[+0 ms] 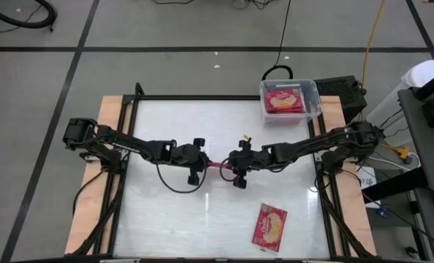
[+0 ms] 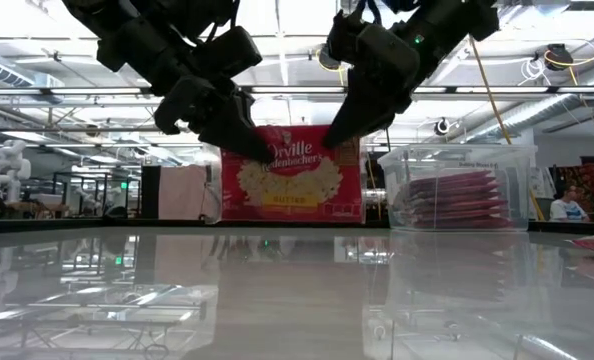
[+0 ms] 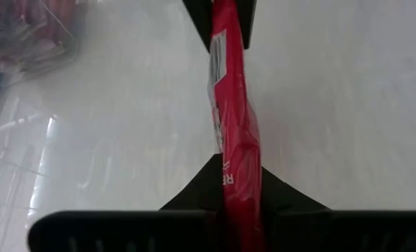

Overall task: Sort popcorn bags into baskets
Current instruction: Put the red popcorn bag into the transparent bin

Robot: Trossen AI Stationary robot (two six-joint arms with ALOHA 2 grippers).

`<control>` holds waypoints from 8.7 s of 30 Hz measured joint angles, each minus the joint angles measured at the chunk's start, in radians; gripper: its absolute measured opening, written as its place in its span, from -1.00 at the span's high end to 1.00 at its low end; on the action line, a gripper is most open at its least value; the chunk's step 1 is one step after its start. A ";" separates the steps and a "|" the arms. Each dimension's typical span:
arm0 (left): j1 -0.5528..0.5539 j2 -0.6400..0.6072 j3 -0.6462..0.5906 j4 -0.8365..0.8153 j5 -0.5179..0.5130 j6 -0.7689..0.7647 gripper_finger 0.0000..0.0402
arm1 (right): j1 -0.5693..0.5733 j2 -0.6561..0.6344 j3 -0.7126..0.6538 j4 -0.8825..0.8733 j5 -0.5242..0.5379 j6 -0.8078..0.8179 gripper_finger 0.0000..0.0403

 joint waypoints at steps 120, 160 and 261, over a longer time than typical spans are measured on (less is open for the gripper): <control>-0.032 0.000 0.000 0.054 -0.069 -0.296 0.07 | -1.053 -0.115 0.238 -0.884 -0.146 -0.437 0.64; -0.167 0.000 -0.001 0.054 -0.072 -0.382 0.07 | -0.094 -0.450 0.107 -0.714 -0.092 0.118 0.69; -0.079 0.462 0.040 0.762 0.092 -0.715 -0.46 | 0.176 -0.042 -0.754 1.337 0.462 -0.216 1.00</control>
